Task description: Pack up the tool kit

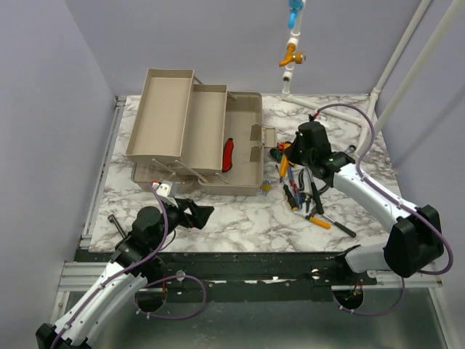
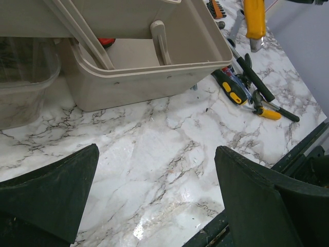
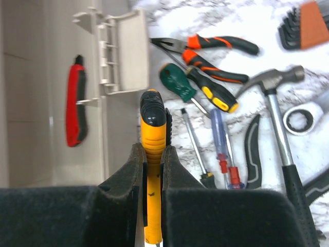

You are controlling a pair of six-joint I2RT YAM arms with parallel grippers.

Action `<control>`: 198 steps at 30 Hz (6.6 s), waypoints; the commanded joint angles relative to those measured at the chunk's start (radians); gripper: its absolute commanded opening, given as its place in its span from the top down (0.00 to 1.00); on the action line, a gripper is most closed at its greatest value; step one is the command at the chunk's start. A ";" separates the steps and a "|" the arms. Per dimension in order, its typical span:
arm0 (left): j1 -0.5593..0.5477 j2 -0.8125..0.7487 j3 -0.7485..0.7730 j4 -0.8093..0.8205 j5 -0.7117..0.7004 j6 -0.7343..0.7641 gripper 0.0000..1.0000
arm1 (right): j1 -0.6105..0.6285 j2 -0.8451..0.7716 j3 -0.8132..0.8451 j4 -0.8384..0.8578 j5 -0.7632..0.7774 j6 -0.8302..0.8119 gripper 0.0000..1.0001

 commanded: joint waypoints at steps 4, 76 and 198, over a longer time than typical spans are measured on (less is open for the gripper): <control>-0.004 -0.003 -0.012 0.028 0.022 0.003 0.01 | -0.005 -0.026 0.109 0.093 -0.272 -0.103 0.99; -0.196 0.063 -0.001 0.127 0.071 0.035 0.01 | 0.098 0.018 0.071 -0.222 0.072 -0.130 0.44; 0.212 1.137 1.529 -0.779 -0.492 0.371 1.00 | 0.099 -0.462 -0.188 -0.030 -0.168 -0.116 0.26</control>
